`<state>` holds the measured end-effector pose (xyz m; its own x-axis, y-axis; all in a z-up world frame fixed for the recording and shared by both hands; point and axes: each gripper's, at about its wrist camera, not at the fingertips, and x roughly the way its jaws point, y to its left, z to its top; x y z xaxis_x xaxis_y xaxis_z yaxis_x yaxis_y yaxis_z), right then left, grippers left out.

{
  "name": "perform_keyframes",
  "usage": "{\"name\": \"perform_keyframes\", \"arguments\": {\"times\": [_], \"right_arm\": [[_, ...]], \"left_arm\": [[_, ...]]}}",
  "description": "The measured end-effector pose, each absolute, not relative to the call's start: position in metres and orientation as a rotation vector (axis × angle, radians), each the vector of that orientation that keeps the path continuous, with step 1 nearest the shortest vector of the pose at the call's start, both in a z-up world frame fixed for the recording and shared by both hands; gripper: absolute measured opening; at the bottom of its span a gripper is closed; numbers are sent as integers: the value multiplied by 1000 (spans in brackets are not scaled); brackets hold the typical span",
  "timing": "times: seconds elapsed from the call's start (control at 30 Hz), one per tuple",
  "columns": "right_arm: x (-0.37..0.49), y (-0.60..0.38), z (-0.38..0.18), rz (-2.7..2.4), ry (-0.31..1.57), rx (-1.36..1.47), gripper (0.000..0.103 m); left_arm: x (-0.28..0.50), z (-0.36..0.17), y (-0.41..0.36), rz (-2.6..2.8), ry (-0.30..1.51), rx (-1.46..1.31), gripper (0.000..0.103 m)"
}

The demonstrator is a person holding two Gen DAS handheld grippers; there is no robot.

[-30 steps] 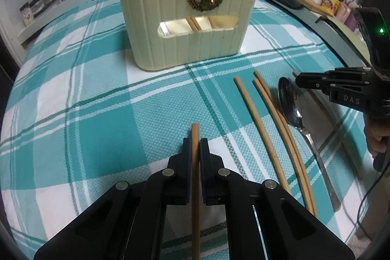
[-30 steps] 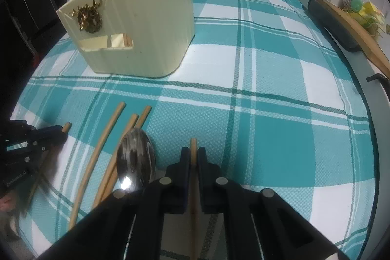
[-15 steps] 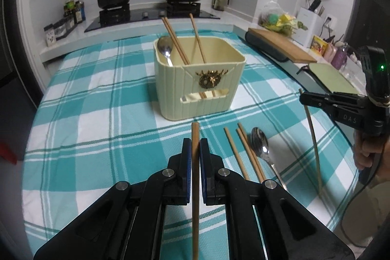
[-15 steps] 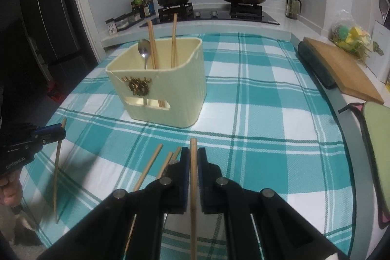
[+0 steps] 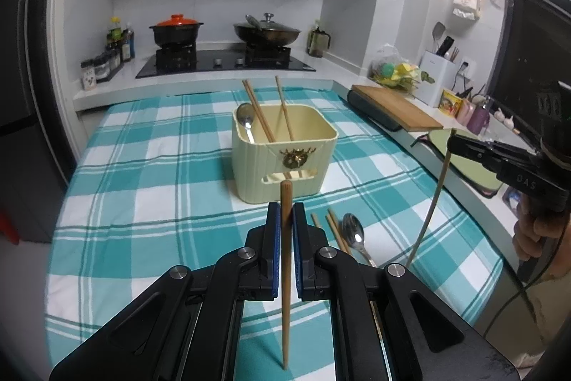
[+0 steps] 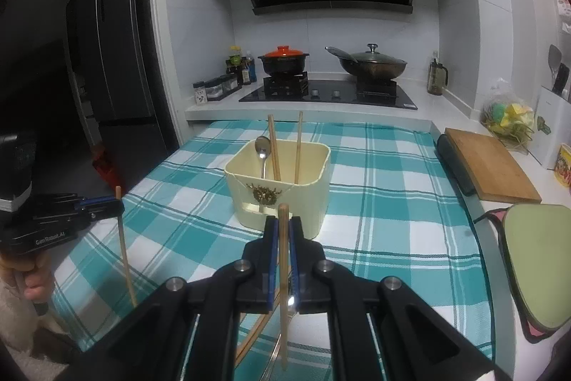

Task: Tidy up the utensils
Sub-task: 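Lift both chopsticks over the cream box and open both tools to drop them in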

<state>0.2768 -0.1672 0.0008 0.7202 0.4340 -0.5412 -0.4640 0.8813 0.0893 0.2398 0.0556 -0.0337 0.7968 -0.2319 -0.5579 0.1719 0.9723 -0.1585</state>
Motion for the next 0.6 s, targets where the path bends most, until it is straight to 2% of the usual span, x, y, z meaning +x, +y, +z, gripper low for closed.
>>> {"name": "perform_keyframes", "arguments": {"times": [0.6], "right_arm": [[249, -162, 34, 509, 418, -22, 6]], "left_arm": [[224, 10, 59, -231, 497, -145, 4]]}}
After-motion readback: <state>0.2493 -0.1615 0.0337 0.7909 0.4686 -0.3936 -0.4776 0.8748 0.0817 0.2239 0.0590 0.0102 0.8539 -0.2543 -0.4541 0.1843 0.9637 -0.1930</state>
